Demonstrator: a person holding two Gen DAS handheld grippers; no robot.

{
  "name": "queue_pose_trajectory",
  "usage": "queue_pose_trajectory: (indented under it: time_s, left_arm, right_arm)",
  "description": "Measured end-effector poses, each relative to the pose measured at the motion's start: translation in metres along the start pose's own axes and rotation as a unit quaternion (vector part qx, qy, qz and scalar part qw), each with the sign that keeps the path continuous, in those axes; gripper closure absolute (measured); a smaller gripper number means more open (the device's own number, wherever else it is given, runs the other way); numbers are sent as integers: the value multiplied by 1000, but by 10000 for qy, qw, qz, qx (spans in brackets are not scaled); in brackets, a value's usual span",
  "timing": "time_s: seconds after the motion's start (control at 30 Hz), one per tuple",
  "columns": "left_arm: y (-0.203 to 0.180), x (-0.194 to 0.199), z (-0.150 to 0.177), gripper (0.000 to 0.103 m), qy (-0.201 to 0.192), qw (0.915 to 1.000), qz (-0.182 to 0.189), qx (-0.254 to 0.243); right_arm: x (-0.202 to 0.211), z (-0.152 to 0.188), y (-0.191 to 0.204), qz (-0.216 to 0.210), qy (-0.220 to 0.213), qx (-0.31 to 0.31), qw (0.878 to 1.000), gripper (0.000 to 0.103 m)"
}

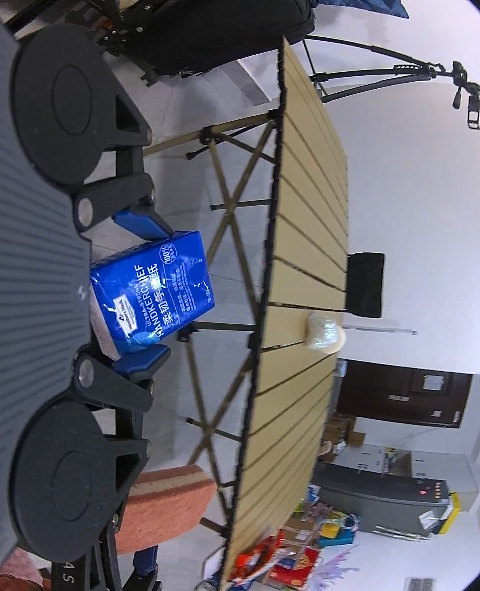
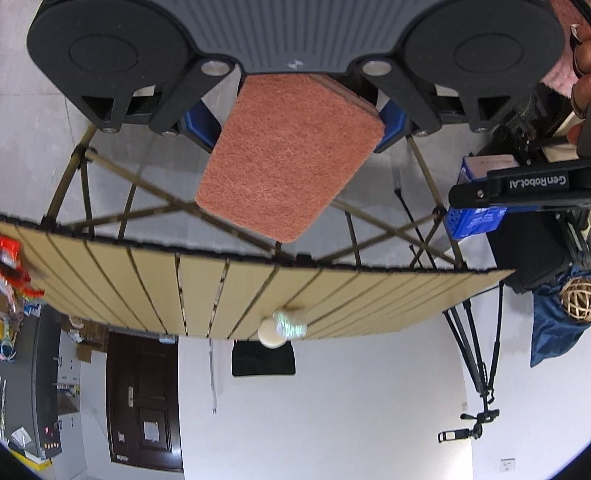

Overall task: Collect trash
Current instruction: 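Carry the tissue pack and sponge block down toward the black bin with both grippers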

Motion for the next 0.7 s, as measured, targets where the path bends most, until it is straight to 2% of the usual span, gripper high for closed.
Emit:
queue_pose_trajectory:
  time_s: [0.43, 0.7]
  left_arm:
    - [-13, -10, 41, 40, 422, 9984, 9, -374]
    - [-22, -25, 66, 40, 765, 9955, 13, -554]
  right_arm:
    - [-14, 54, -9, 14, 472, -115, 9988, 17]
    - [-20, 73, -22, 136, 682, -150, 9975, 17]
Point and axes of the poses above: each gripper's, at about its wrist camera, not at the fingertips, and x roughly against the way its jaws point, y to its left, z to its underside, the point moved 3 cm from there along -x, roughly the way its jaws point, and after that the axes turned 3 degrees about -y, right-handed, at the moved point
